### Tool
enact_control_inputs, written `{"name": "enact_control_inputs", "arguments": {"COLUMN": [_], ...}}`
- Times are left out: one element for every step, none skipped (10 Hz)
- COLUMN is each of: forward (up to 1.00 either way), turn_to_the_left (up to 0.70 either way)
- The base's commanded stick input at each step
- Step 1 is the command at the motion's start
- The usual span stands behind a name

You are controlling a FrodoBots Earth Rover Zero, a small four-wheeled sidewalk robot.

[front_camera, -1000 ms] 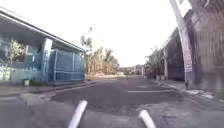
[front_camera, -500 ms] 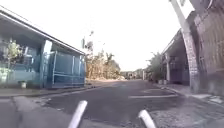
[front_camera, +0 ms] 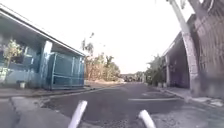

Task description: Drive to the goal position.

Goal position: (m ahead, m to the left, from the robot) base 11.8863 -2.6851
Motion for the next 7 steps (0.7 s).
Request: {"name": "enact_control_inputs", "arguments": {"forward": [0.85, 0.85, 0.85, 0.85, 0.85, 0.85, 0.85], "turn_to_the_left": [0.0, 0.0, 0.0, 0.0, 0.0, 0.0, 0.0]}}
